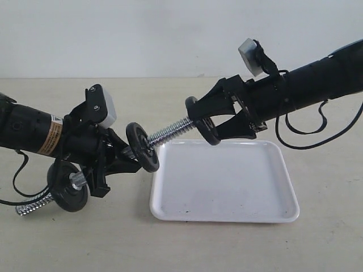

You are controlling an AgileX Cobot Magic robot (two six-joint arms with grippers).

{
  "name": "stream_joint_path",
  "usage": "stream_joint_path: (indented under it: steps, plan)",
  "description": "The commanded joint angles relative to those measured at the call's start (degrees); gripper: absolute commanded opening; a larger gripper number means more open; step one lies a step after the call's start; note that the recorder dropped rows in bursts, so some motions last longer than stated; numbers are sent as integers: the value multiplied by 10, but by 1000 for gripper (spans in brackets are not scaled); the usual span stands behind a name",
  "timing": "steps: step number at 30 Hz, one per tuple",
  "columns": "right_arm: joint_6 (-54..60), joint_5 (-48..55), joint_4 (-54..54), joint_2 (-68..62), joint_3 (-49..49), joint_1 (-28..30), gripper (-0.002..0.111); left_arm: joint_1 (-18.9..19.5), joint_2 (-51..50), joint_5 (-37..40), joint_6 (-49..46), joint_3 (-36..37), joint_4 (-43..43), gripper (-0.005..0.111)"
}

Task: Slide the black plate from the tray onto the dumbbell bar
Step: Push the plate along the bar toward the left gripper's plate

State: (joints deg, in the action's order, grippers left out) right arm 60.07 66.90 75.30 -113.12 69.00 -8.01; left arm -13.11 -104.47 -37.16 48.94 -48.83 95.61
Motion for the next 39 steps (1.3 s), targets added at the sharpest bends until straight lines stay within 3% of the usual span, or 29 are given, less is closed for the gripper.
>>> stream_joint_path:
  steps: [1, 14, 39]
  plan:
    - [5, 31, 83, 16, 3, -6, 0, -1, 27, -65, -6, -15, -63, 4]
    - [-45, 31, -11, 27, 26, -6, 0, -1, 27, -63, -6, -15, -63, 4]
    - [-30, 31, 16, 27, 26, -10, 0, -1, 27, -63, -6, -15, -63, 4]
